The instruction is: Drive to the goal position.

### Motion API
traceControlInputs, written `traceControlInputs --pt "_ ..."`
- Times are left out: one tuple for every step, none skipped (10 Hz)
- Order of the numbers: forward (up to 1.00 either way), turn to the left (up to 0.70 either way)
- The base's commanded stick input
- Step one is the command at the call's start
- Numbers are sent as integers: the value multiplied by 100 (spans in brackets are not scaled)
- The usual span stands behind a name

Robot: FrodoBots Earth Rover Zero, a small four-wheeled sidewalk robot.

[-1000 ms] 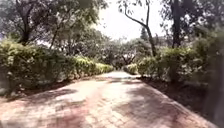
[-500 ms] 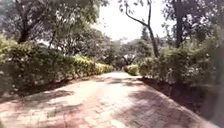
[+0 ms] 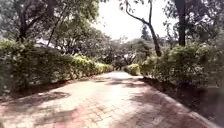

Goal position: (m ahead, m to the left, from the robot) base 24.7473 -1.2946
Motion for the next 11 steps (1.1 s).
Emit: traceControlInputs --pt "50 -2" --pt "50 -23" --pt "50 -45" --pt "50 -50" --pt "50 -50" --pt "50 0" --pt "50 0" --pt "50 0" --pt "50 0" --pt "50 0" --pt "50 0"
